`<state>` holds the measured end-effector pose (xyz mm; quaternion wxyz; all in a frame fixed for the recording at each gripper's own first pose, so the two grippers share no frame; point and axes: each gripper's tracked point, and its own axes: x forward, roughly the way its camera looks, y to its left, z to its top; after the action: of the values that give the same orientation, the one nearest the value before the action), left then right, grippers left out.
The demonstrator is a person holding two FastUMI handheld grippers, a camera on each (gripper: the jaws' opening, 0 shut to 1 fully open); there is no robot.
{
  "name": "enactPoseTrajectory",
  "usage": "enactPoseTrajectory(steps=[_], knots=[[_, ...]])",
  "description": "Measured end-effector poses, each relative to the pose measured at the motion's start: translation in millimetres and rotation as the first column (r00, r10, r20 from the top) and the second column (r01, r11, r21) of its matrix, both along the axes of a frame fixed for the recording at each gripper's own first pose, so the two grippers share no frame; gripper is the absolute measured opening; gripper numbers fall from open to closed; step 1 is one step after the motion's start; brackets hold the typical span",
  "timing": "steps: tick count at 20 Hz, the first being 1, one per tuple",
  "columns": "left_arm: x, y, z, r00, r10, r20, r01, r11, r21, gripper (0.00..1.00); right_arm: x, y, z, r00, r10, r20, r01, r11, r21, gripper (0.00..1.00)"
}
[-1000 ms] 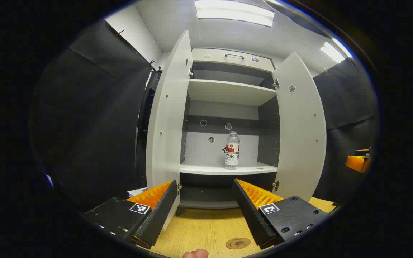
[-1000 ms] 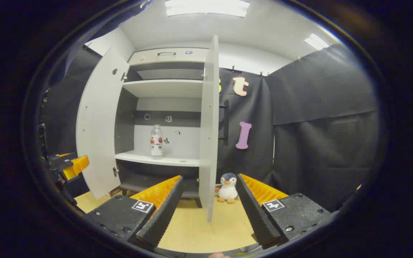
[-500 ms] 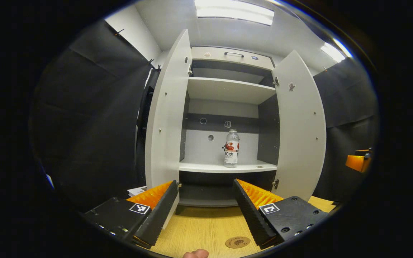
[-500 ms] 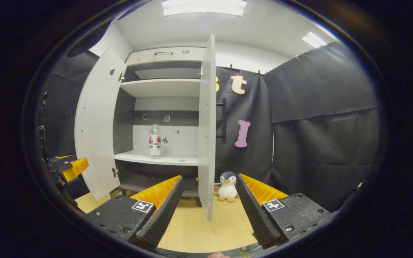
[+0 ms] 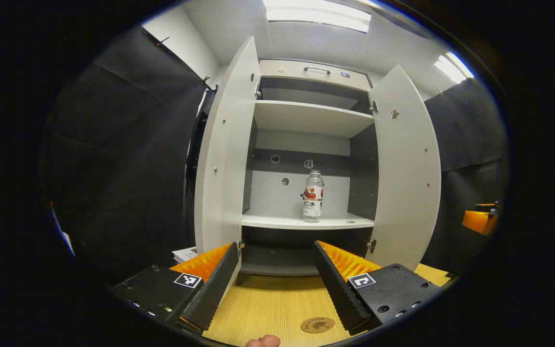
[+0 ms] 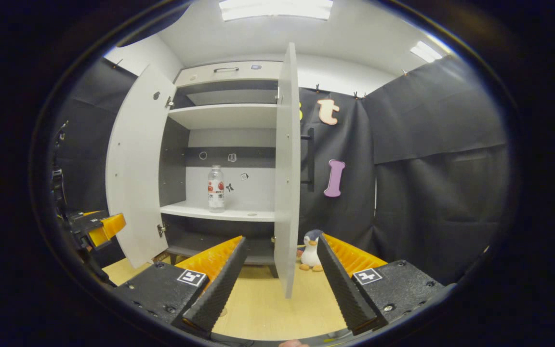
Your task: Grasp the bottle in the cabinet with the left hand and place it on the coaster, then close the right door with the right hand and the left door with the left hand.
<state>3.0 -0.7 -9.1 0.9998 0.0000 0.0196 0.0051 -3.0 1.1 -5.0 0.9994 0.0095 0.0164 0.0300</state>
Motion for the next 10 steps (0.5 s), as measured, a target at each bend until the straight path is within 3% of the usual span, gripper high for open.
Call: enactPoseTrajectory(steps=[10], knots=[[2, -3, 2, 1.0, 0.002, -0.01, -0.001, 1.0, 0.015, 0.95, 7, 14, -4, 0.997, 0.078, -0.007, -0.078, 0.997, 0.01, 0.94]])
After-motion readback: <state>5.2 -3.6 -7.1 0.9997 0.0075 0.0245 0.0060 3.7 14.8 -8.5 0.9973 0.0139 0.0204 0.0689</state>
